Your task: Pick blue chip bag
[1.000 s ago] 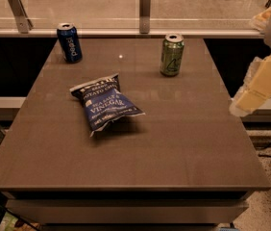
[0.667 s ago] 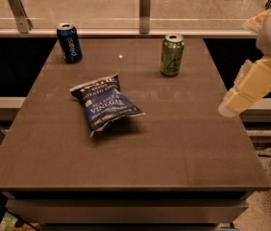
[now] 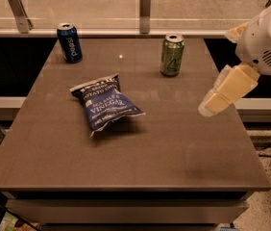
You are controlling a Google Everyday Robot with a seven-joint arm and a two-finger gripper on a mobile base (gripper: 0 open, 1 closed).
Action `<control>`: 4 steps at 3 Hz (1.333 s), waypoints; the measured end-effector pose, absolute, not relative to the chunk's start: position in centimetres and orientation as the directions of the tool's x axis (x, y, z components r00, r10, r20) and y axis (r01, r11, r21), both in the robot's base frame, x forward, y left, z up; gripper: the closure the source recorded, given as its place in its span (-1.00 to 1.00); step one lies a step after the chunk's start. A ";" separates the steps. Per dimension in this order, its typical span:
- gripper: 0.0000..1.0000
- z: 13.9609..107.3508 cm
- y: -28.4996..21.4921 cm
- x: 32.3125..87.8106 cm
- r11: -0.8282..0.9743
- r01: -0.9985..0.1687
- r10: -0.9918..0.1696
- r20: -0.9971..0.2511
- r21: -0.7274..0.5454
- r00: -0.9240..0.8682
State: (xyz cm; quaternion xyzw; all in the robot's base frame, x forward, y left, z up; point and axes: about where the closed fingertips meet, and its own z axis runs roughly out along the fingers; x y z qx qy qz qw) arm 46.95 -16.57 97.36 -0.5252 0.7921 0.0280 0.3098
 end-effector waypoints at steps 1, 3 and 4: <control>-1.00 96.0 -15.1 48.1 0.441 -0.863 -0.798 -0.548 -0.248 -0.250; -1.00 94.2 -12.7 47.5 0.425 -0.871 -0.797 -0.558 -0.245 -0.232; -1.00 93.0 -11.5 47.2 0.428 -0.871 -0.787 -0.573 -0.242 -0.228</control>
Offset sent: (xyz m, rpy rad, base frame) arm 0.0096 0.0123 -0.0109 0.0327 0.0147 0.0161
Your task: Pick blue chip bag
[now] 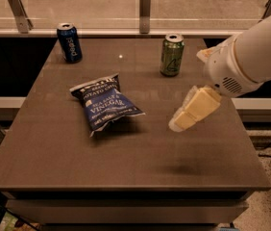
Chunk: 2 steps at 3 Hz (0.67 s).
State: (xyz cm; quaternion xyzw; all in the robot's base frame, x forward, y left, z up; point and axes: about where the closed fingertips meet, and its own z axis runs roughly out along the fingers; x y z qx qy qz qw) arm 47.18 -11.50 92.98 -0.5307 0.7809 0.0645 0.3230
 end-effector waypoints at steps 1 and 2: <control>-1.00 91.4 -9.9 47.4 0.429 -0.874 -0.778 -0.584 -0.230 -0.229; -1.00 90.1 -8.6 47.9 0.430 -0.876 -0.770 -0.594 -0.218 -0.231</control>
Offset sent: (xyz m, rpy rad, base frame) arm 0.0150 0.0422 -0.0480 0.0530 0.0273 0.0059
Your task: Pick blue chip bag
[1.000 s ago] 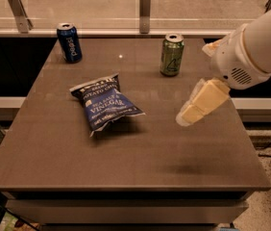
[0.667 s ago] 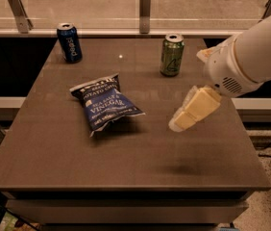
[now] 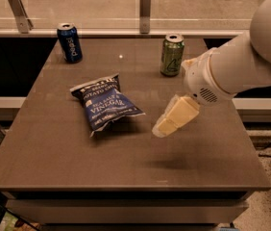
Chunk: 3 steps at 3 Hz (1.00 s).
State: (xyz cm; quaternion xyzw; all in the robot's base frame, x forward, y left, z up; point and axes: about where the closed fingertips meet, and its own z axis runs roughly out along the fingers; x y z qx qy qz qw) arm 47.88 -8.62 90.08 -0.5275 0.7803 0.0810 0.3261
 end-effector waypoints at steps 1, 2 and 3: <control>-1.00 89.2 -7.6 48.1 0.428 -0.879 -0.764 -0.604 -0.209 -0.228; -1.00 88.8 -6.0 48.4 0.406 -0.891 -0.760 -0.616 -0.203 -0.206; -1.00 88.5 -4.4 48.6 0.384 -0.902 -0.756 -0.629 -0.198 -0.183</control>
Offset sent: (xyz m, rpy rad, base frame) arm 0.0106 0.0454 -0.0220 0.0527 0.0102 0.0687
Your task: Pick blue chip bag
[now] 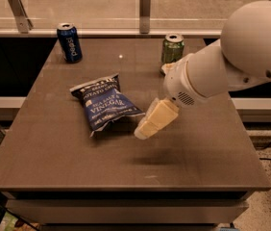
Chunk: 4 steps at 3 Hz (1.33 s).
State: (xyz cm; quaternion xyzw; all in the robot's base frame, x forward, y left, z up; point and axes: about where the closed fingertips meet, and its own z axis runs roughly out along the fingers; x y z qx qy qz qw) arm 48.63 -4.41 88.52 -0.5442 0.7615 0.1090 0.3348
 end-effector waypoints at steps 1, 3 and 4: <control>-1.00 88.2 -3.1 48.9 0.374 -0.908 -0.739 -0.652 -0.190 -0.168; -1.00 86.7 -0.9 49.5 0.378 -0.910 -0.700 -0.695 -0.168 -0.163; -1.00 85.7 0.0 49.4 0.378 -0.914 -0.682 -0.712 -0.150 -0.165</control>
Offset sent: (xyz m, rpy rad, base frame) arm 0.0121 0.0385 -0.0205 0.1037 -0.0030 0.0247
